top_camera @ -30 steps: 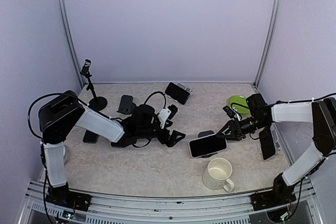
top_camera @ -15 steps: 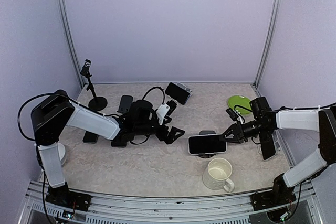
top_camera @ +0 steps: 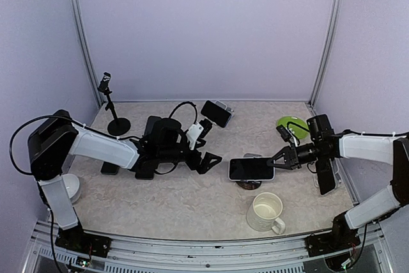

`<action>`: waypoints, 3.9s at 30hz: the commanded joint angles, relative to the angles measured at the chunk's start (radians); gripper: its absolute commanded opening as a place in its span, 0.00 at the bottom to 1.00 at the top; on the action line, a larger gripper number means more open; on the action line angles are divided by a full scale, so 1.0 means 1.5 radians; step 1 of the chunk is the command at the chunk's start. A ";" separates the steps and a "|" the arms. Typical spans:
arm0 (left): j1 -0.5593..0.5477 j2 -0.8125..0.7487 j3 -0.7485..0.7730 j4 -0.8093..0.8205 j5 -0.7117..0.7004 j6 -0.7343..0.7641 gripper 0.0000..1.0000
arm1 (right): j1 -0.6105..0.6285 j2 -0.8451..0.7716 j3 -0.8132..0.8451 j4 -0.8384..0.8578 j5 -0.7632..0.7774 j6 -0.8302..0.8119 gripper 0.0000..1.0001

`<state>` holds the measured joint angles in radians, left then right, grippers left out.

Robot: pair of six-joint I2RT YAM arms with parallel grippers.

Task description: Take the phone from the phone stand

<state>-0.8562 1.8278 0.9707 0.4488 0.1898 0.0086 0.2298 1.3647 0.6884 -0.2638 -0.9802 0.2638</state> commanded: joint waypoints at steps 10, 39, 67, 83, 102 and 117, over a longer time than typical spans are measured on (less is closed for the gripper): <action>-0.002 -0.085 0.011 -0.096 -0.051 0.075 0.99 | 0.007 -0.053 0.041 0.044 -0.072 0.057 0.00; -0.138 -0.079 0.259 -0.510 -0.073 0.326 0.99 | 0.164 0.086 0.291 -0.153 -0.018 0.097 0.00; -0.167 0.020 0.330 -0.554 -0.191 0.365 0.78 | 0.205 0.162 0.368 -0.241 -0.025 0.081 0.00; -0.146 -0.014 0.310 -0.503 -0.221 0.199 0.44 | 0.187 0.150 0.381 -0.201 -0.021 0.108 0.48; -0.063 -0.008 0.296 -0.567 -0.251 -0.214 0.27 | 0.092 0.066 0.328 -0.170 0.041 0.122 0.90; 0.015 0.093 0.318 -0.663 -0.251 -0.447 0.19 | 0.091 0.040 0.288 -0.170 0.044 0.117 0.90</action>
<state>-0.8421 1.9007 1.4006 -0.4904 -0.1703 -0.5770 0.3763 1.4582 1.1355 -0.5262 -0.9184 0.4461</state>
